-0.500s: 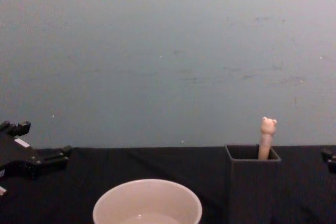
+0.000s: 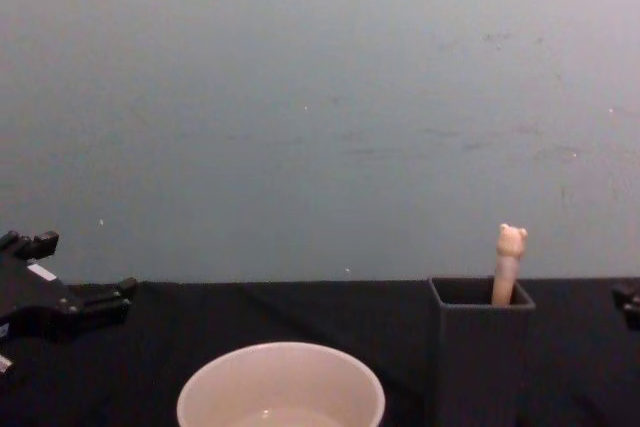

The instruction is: Pick up the stirring spoon with one hand, stir inside the cup, then place it back in its original position.

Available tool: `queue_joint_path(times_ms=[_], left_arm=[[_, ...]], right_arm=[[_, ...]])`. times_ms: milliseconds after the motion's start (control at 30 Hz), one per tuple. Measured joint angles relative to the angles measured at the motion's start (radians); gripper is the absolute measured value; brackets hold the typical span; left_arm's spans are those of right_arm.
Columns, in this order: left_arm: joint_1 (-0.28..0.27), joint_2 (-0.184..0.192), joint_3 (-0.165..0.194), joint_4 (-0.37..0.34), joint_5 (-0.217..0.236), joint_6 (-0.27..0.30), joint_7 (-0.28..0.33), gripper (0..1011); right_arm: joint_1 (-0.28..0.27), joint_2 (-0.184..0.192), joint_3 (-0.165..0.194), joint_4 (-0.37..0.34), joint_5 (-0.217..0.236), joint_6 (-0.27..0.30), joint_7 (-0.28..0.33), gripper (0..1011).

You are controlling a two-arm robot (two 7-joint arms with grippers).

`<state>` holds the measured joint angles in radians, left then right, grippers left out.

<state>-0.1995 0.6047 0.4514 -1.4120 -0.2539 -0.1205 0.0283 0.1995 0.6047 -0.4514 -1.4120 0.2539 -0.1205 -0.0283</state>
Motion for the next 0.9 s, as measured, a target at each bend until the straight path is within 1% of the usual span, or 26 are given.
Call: queue_joint_path(times_ms=[900], left_arm=[[0.0, 0.0, 0.0, 0.0, 0.0, 0.0, 0.0, 1001]], right_arm=[[0.0, 0.0, 0.0, 0.0, 0.0, 0.0, 0.0, 1002]])
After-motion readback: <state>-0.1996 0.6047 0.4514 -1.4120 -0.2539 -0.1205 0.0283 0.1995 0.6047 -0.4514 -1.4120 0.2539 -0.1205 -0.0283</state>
